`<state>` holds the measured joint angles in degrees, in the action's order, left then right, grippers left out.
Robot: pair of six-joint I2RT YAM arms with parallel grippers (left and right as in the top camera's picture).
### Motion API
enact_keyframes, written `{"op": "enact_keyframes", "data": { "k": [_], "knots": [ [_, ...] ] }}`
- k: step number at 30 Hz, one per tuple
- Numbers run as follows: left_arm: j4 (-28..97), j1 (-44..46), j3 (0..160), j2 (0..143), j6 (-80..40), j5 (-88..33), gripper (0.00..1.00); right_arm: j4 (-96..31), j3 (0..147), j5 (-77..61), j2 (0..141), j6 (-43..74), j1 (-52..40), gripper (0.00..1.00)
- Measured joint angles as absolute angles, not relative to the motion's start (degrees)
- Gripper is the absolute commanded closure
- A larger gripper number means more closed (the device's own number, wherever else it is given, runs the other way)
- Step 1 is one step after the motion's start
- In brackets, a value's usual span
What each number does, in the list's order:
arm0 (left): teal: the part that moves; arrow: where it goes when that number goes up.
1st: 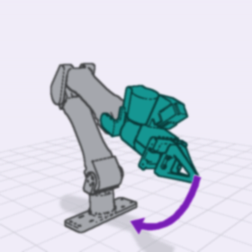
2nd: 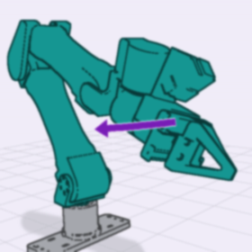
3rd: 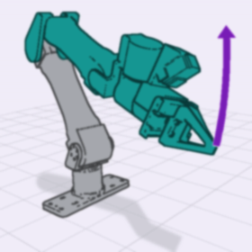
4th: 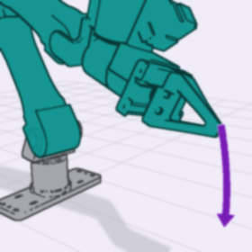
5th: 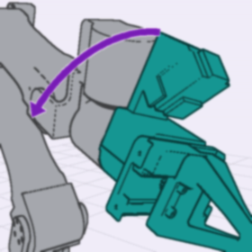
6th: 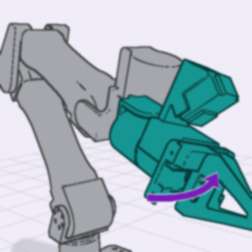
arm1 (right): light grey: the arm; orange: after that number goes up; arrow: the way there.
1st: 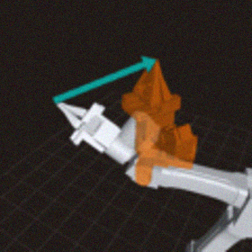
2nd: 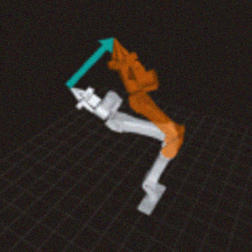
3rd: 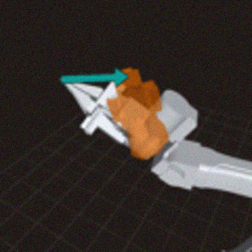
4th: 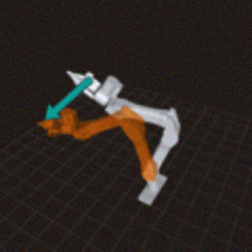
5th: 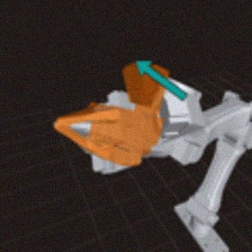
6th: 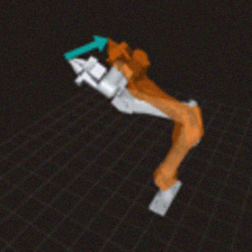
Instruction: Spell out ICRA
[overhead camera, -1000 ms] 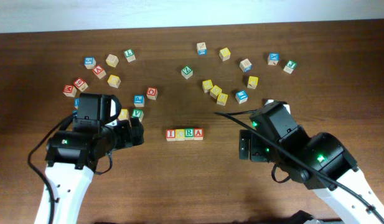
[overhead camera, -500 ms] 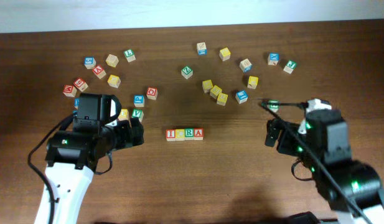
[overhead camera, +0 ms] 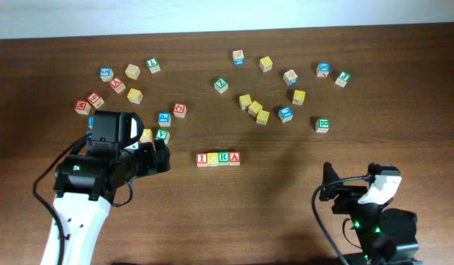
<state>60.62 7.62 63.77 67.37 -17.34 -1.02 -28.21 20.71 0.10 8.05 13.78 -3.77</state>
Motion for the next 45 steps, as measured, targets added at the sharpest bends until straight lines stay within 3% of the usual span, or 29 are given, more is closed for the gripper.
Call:
{"op": "enact_keyframes", "data": {
  "k": [8,16,23,30,38,45],
  "knots": [
    [60.62,7.62,63.75,67.37,-17.34,-1.02,0.01,-9.41,7.40,-0.14,1.52,9.98,-3.73,0.02],
    [60.62,7.62,63.75,67.37,-17.34,-1.02,0.01,-6.94,5.37,-0.14,0.91,9.85,-3.73,0.02],
    [60.62,7.62,63.75,67.37,-17.34,-1.02,0.01,2.90,0.62,-0.14,0.91,9.76,-3.75,0.02],
    [60.60,7.62,63.75,67.37,-17.34,-1.02,0.01,-4.14,0.62,-0.32,0.80,8.12,-5.04,0.02],
    [60.62,7.62,63.75,67.37,-17.34,-1.02,0.01,-4.27,0.62,-0.32,0.80,-0.82,-7.84,0.02],
    [60.62,7.62,63.75,67.37,-17.34,-1.02,0.01,-4.27,0.62,-0.10,0.80,-0.08,-7.60,0.02]
  ]
}}
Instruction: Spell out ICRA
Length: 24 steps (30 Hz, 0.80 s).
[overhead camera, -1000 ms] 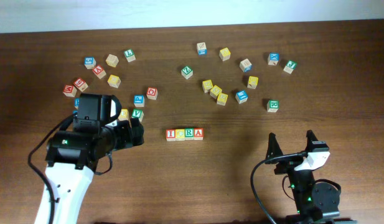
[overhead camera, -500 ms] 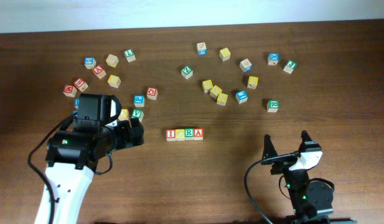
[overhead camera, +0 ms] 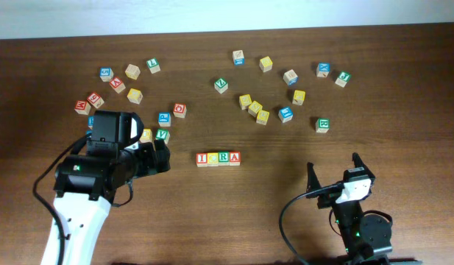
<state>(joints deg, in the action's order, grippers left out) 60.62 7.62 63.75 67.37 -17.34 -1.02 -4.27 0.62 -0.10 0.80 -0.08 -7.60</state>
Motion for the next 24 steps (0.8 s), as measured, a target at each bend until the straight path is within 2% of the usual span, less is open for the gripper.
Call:
{"op": "enact_keyframes", "data": {
  "k": [24],
  "knots": [
    [60.62,7.62,63.75,67.37,-17.34,-1.02,0.01,-4.27,0.62,-0.10,0.80,1.50,-5.50,0.02]
  ]
}}
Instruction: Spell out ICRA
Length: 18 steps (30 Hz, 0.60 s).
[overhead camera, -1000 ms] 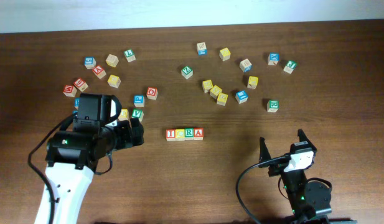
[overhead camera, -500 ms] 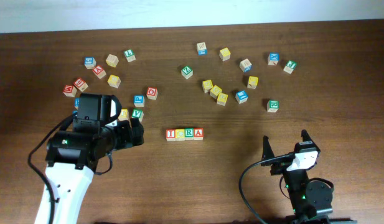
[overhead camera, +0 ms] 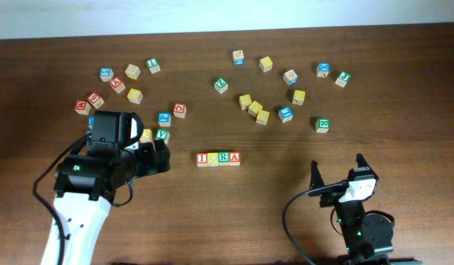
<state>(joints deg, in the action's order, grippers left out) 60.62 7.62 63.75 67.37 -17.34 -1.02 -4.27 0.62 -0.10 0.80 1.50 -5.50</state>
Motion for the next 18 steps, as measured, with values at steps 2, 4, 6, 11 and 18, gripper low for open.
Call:
{"op": "enact_keyframes", "data": {
  "k": [2,4,6,11,18],
  "knots": [
    [60.62,7.62,63.75,67.37,-17.34,-1.02,0.01,-4.27,0.62,-0.10,0.80,1.52,-5.50,0.02],
    [60.62,7.62,63.75,67.37,-17.34,-1.02,0.01,-4.27,0.62,-0.10,0.80,1.56,-5.48,0.02],
    [60.62,7.62,63.75,67.37,-17.34,-1.02,0.01,-4.27,0.62,-0.10,0.80,1.54,-5.48,0.02],
    [60.62,7.62,63.75,67.37,-17.34,-1.02,0.01,-4.27,0.62,-0.08,0.80,1.56,-5.48,0.02],
    [62.89,7.62,63.75,67.37,-17.34,-1.02,0.01,-4.27,0.62,-0.10,0.80,1.52,-5.48,0.02]
  ]
}}
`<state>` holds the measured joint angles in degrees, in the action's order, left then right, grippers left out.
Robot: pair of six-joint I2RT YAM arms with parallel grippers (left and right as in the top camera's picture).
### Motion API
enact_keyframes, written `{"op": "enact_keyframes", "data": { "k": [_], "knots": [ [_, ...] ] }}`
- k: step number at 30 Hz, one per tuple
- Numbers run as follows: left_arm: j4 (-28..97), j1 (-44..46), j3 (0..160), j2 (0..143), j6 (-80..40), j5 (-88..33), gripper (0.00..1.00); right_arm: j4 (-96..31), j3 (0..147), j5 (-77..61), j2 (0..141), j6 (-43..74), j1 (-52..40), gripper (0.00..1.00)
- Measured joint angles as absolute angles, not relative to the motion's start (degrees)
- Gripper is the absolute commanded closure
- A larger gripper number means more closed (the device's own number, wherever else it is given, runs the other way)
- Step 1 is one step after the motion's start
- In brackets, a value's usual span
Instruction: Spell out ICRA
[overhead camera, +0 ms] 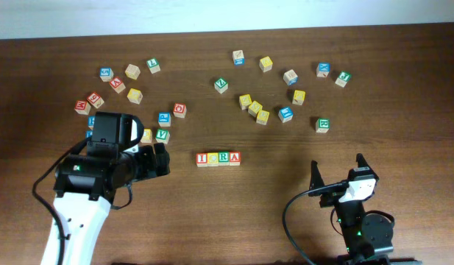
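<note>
Several letter blocks stand side by side in a short row [218,158] at the table's middle, its last block a red A [235,157]. My left gripper [162,157] hovers left of the row, near a green block [162,135]; its body hides the fingers. My right gripper [337,165] stands open at the front right, fingers pointing away from me, nothing between them.
Loose letter blocks lie scattered at the back: a left cluster around a red block [179,110], a middle group of yellow blocks [254,108], and a right group with a green block [322,124]. The table's far edge [227,31] meets a white wall.
The row of blocks stood in the middle throughout, and my left arm stayed beside it. My right gripper was at the front right, turned sideways. Then it stood a little further left with its fingers open and pointing away, where it remains.
</note>
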<state>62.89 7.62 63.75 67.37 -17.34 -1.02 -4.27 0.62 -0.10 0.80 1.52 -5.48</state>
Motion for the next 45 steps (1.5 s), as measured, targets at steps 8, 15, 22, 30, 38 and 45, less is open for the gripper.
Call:
{"op": "enact_keyframes", "data": {
  "k": [8,15,22,30,38,45],
  "knots": [
    [49.32,7.09,60.01,65.19,-17.06,-2.15,0.01,-4.27,0.62,-0.08,0.80,1.54,-5.43,0.02],
    [34.68,-1.37,41.54,46.48,-8.16,-11.57,0.01,-4.27,0.62,-0.03,0.69,1.52,-5.39,0.02],
    [33.15,-2.28,31.29,25.50,-2.33,-14.26,0.01,-4.27,0.62,-0.05,0.69,1.50,-5.39,0.02],
    [22.15,-2.28,20.60,20.03,-1.72,-14.61,0.01,-4.27,0.62,-0.05,0.69,1.54,-5.39,0.02],
    [8.95,-2.28,8.58,9.32,-1.45,-14.57,0.01,-4.27,0.62,-0.05,0.69,1.52,-5.39,0.02],
    [4.14,-2.28,1.08,1.89,-6.52,-10.37,0.01,-4.27,0.62,-0.05,0.69,1.58,-5.39,0.02]
  ]
}}
